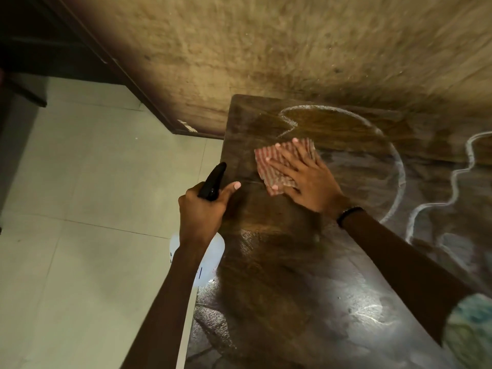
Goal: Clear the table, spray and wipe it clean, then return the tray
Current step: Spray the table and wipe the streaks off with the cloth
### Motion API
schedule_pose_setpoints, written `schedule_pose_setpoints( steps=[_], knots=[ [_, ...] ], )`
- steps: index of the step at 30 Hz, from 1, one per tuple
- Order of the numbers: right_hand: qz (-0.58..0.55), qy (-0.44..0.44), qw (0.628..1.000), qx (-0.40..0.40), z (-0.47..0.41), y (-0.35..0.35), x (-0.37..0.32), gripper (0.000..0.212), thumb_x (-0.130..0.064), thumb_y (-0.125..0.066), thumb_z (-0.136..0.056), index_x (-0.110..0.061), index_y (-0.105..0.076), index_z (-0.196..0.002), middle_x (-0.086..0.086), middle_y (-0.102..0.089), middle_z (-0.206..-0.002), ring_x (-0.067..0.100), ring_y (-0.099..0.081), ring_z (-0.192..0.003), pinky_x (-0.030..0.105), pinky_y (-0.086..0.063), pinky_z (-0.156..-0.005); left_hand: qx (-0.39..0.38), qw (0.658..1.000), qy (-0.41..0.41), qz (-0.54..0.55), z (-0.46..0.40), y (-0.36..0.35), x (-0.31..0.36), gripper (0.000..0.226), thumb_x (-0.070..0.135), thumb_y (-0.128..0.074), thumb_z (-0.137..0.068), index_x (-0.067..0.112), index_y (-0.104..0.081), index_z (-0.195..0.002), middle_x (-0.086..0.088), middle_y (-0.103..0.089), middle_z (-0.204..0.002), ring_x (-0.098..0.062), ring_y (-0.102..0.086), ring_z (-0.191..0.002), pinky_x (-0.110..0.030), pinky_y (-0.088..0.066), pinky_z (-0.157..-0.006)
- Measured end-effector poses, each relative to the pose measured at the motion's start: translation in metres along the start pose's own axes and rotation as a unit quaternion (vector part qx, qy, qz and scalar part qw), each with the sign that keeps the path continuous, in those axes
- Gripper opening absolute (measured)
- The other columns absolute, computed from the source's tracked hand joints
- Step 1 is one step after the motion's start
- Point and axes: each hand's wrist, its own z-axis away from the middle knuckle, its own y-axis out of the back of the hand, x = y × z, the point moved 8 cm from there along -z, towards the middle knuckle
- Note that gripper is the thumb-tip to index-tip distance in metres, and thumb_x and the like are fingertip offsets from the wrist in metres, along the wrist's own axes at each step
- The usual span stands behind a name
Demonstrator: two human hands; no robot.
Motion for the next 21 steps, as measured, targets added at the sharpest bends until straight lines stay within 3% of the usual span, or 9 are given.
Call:
schedule_pose_setpoints(
  steps=[2,4,8,10,13,16,19,21],
  knots=[
    [-0.010,-0.057,0.998,-0.008,-0.030,0.003,-0.001,0.068,-0.057,-0.021,-0.087,-0.034,-0.021,-0.150,0.002,-0.013,-0.161,0.035,-0.001,-0.147,0.059,-0.009,-0.116,-0.004,1.000,0.007,-0.001,-0.002,-0.004,0.000,0.048,0.048,-0.076,-0.068,0.008,-0.071,-0.095,-0.008,-0.069,-0.071,-0.021,-0.063,-0.070,-0.011,-0.041,-0.060],
    [-0.007,-0.069,0.998,-0.007,-0.055,0.003,-0.020,0.067,-0.059,-0.025,-0.088,-0.034,-0.017,-0.151,0.002,-0.008,-0.161,0.036,0.003,-0.147,0.059,-0.002,-0.117,-0.001,1.000,0.017,-0.004,-0.005,-0.006,0.001,0.046,0.044,-0.078,-0.069,0.003,-0.070,-0.089,-0.006,-0.068,-0.071,-0.020,-0.063,-0.070,-0.002,-0.039,-0.055],
    [-0.020,0.013,1.000,0.003,-0.061,0.000,-0.066,0.068,-0.046,-0.048,-0.089,-0.026,-0.026,-0.150,0.006,-0.016,-0.160,0.037,-0.002,-0.147,0.059,-0.004,-0.117,-0.005,1.000,-0.004,-0.019,-0.009,-0.014,0.013,0.046,0.041,-0.078,-0.071,0.000,-0.069,-0.089,-0.004,-0.067,-0.073,-0.020,-0.063,-0.072,-0.002,-0.039,-0.054],
    [-0.022,0.067,0.997,0.014,-0.040,-0.002,-0.072,0.065,-0.044,-0.048,-0.088,-0.021,-0.033,-0.147,0.008,-0.024,-0.158,0.036,-0.008,-0.147,0.057,-0.010,-0.117,-0.011,1.000,-0.006,-0.023,-0.011,-0.020,0.019,0.045,0.038,-0.078,-0.072,0.000,-0.067,-0.093,-0.001,-0.064,-0.077,-0.018,-0.060,-0.074,-0.009,-0.039,-0.060],
    [0.007,0.103,0.994,0.027,0.001,-0.004,-0.048,0.061,-0.048,-0.040,-0.088,-0.027,-0.036,-0.145,0.006,-0.030,-0.155,0.034,-0.014,-0.146,0.054,-0.009,-0.117,-0.029,0.999,-0.008,-0.035,-0.018,-0.030,0.026,0.049,0.039,-0.077,-0.073,-0.002,-0.067,-0.097,-0.005,-0.068,-0.083,-0.023,-0.065,-0.080,-0.014,-0.041,-0.065],
    [0.015,0.060,0.997,0.037,0.022,0.000,-0.001,0.063,-0.051,-0.038,-0.089,-0.032,-0.026,-0.148,0.001,-0.023,-0.157,0.031,-0.012,-0.146,0.048,-0.008,-0.115,-0.044,0.998,0.003,-0.044,-0.025,-0.043,0.027,0.047,0.046,-0.078,-0.069,0.004,-0.069,-0.087,-0.011,-0.071,-0.082,-0.026,-0.068,-0.080,-0.019,-0.045,-0.064],
    [-0.006,-0.016,1.000,0.017,0.020,0.006,0.034,0.066,-0.053,-0.035,-0.089,-0.034,-0.021,-0.150,-0.001,-0.014,-0.159,0.031,-0.007,-0.147,0.053,-0.020,-0.115,-0.067,0.996,0.008,-0.059,-0.027,-0.060,0.035,0.038,0.046,-0.079,-0.068,0.015,-0.057,-0.072,-0.002,-0.065,-0.077,-0.021,-0.064,-0.078,-0.028,-0.051,-0.073],
    [-0.018,-0.037,0.999,0.005,0.017,0.008,0.040,0.066,-0.053,-0.033,-0.088,-0.034,-0.021,-0.150,-0.001,-0.014,-0.160,0.031,-0.006,-0.148,0.055,-0.024,-0.114,-0.075,0.994,-0.010,-0.083,-0.027,-0.068,0.043,0.043,0.046,-0.079,-0.068,0.012,-0.056,-0.080,-0.002,-0.063,-0.085,-0.018,-0.059,-0.081,-0.028,-0.049,-0.074]
  ],
)
